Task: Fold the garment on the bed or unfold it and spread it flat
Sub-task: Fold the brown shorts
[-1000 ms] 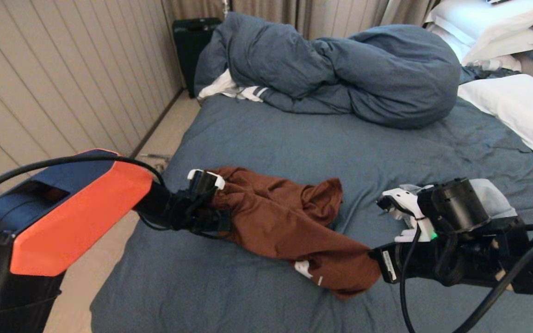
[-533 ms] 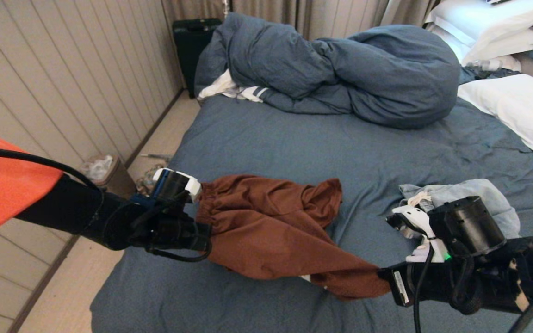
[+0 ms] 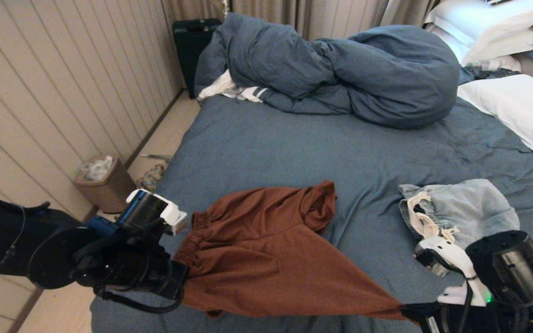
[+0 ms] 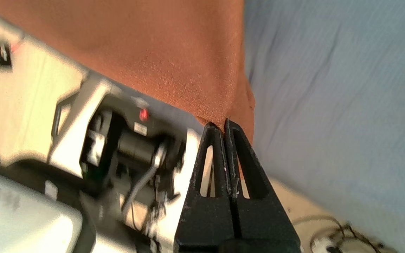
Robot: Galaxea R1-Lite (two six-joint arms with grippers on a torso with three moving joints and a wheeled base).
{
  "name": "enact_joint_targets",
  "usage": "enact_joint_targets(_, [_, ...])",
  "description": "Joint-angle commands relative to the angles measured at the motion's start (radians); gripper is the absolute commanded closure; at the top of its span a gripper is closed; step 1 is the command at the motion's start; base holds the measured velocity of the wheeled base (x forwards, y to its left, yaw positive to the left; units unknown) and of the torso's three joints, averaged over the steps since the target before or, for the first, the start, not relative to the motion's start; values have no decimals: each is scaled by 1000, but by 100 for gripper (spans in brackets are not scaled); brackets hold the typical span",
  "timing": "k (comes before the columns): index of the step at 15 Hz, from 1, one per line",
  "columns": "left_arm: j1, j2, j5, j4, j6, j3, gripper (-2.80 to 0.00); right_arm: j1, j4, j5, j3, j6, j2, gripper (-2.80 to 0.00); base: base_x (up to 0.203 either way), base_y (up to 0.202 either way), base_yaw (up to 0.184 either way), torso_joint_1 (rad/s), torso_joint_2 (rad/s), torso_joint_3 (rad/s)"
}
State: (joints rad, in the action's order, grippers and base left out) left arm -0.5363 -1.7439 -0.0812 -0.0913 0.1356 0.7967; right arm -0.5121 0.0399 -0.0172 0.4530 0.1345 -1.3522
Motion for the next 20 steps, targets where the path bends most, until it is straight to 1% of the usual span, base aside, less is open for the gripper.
enact_joint_targets(1, [-25,43,-1,-1,-20,-78,0,-37,-80,0,-20,2,111,0,0,0,0,0,0,0])
enact_joint_targets(4, [-76,69,-1,1,-28,-153,0,-63,-238,1,-22,2,245,0,0,0,0,0,0,0])
enact_joint_targets(6, [-102,104,0,0,-23,-177,0,-68,-331,1,-8,1,327,0,0,0,0,0,0,0])
enact_joint_targets(7, [-106,117,-1,0,-20,-174,0,-68,-348,0,10,1,334,0,0,0,0,0,0,0])
enact_joint_targets(9, [-103,122,-2,4,-17,-129,0,-67,-343,-1,69,0,279,0,0,0,0,0,0,0])
enact_joint_targets(11, [-63,111,-11,4,-1,-73,0,-60,-330,-9,138,0,181,0,0,0,0,0,0,0])
enact_joint_targets(14, [8,96,-12,-7,-6,42,0,-50,-272,-15,275,-1,3,0,0,0,0,0,0,0])
enact_joint_targets(15, [27,82,-13,-16,-8,82,0,-40,-248,-16,340,-3,-55,0,0,0,0,0,0,0])
enact_joint_targets(20, [144,-33,1,-24,-35,272,0,49,-214,-15,645,-27,-326,0,0,0,0,0,0,0])
